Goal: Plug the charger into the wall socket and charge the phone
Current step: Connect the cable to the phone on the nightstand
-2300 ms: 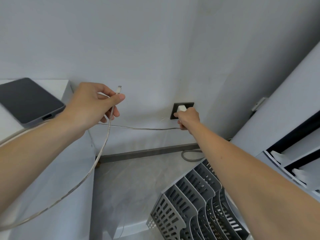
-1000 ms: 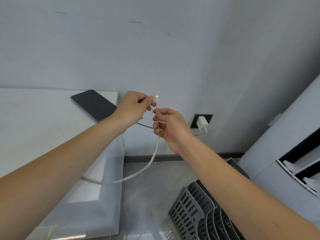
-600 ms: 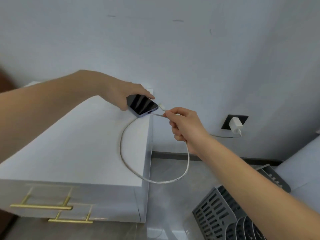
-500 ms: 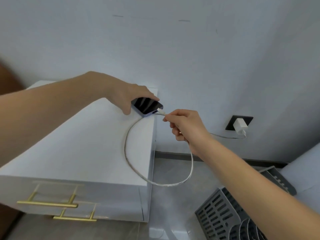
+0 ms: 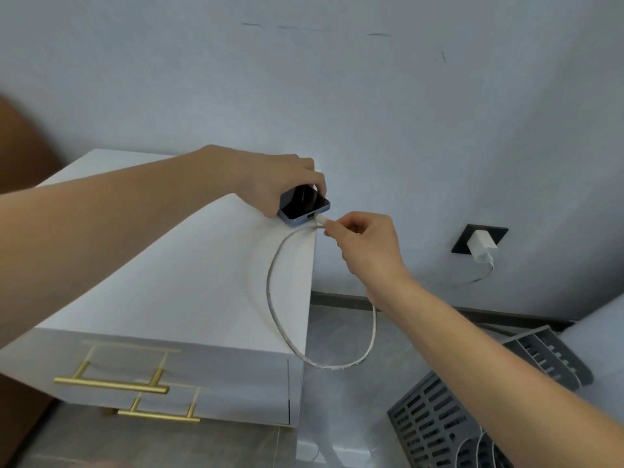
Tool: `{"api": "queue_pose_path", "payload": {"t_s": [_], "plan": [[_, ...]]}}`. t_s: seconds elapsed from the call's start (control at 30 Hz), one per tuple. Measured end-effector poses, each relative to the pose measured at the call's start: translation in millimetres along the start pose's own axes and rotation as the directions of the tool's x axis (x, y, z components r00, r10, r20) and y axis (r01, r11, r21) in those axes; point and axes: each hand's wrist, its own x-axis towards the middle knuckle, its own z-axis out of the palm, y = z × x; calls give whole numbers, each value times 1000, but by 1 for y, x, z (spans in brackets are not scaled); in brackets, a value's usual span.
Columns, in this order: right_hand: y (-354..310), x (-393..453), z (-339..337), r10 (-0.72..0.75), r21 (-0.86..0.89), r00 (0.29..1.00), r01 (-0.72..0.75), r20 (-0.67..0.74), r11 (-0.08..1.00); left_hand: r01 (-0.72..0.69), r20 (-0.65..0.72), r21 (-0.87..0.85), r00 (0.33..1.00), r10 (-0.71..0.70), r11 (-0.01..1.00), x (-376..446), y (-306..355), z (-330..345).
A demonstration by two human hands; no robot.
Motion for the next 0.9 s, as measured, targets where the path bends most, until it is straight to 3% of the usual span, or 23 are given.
{"api": "queue_pose_path", "payload": {"t_s": [0.33, 0.53, 0.9], "plan": [[-9, -4, 2, 70, 71, 997, -72, 30, 995, -170, -64, -29, 984, 168, 985, 6, -24, 13], [-13, -8, 4, 113, 157, 990, -126, 90, 980, -144, -96, -70, 986, 137, 987, 3, -27, 15], [-19, -5, 4, 84, 65, 989, -92, 120, 994, -106, -161, -35, 982, 99, 994, 1, -28, 24]]}}
